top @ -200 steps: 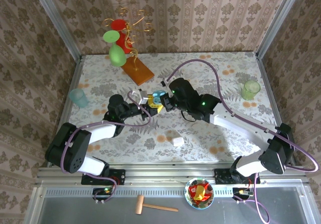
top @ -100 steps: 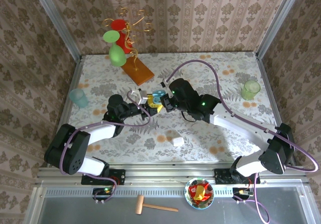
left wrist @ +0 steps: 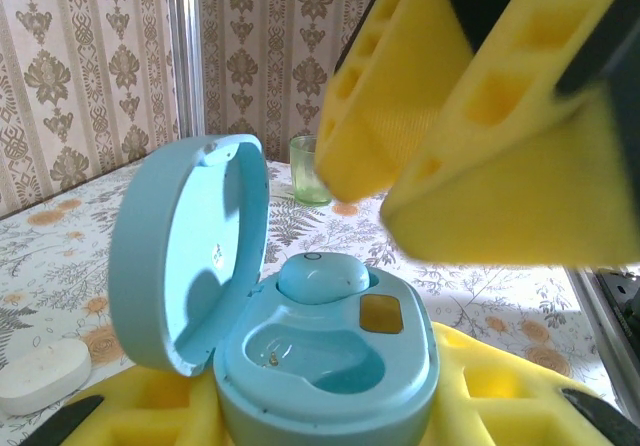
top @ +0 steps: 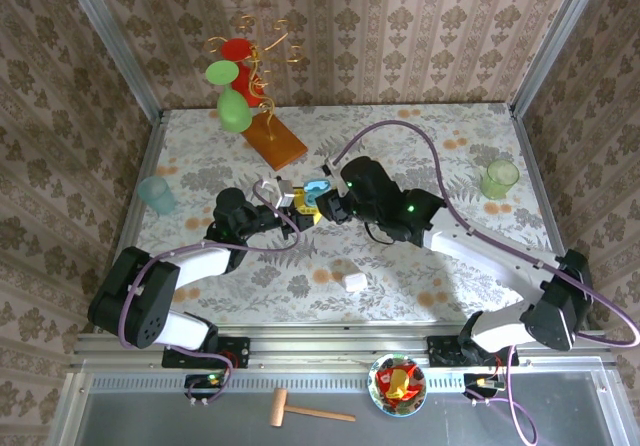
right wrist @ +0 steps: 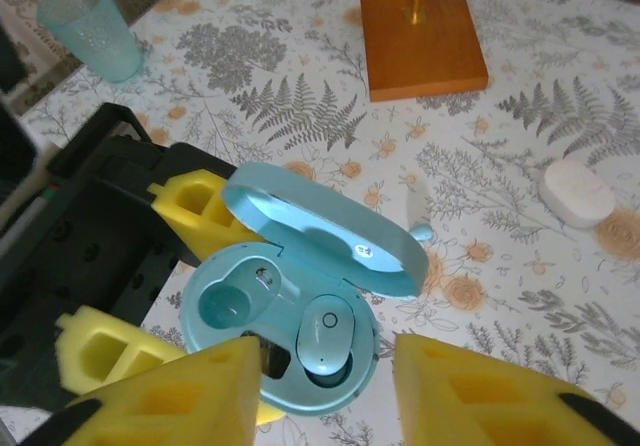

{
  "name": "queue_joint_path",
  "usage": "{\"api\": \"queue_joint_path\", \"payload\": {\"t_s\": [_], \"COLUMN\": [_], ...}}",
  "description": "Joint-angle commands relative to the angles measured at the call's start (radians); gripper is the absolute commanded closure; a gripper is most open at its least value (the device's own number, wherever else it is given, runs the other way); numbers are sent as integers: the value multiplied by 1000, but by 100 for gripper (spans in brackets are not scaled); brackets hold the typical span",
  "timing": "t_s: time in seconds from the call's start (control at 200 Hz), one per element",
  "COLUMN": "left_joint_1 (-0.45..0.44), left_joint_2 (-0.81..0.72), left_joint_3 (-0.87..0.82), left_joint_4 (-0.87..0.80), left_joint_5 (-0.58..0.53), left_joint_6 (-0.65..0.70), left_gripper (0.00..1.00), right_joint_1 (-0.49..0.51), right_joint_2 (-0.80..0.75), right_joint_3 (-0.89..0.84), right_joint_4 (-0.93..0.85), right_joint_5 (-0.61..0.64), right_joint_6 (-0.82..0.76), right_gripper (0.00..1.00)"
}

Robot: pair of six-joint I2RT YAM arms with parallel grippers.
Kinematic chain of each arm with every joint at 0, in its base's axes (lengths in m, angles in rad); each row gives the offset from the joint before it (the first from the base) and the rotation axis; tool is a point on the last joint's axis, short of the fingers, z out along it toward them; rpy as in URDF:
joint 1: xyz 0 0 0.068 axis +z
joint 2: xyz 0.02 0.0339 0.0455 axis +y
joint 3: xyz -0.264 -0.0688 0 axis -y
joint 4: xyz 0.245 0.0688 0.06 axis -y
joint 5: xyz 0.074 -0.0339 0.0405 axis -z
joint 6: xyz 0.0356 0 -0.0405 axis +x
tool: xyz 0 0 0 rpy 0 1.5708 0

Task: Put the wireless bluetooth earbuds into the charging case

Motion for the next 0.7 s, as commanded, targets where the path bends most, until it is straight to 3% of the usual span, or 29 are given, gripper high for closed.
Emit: {"api": "queue_joint_path", "payload": {"t_s": [0.0,0.33,0.695], "left_joint_1": [8,14,100], "left_joint_2": [-20,-42,-115], "left_joint_3": [19,-27,-122], "left_joint_4": [25,56,118], "left_joint_5": [16,43,65], "left_joint_6": [30,182,238], "left_gripper": [76,76,77], "right_joint_1": [-11,-116,-231], "right_joint_2": [-56,-108,-100], "right_joint_3": [-1,-68,-230], "right_joint_4": [-1,64,290], "right_joint_5": [-4,-225,-212], "right_joint_6": [29,145,254], "right_gripper": [57,52,50]}}
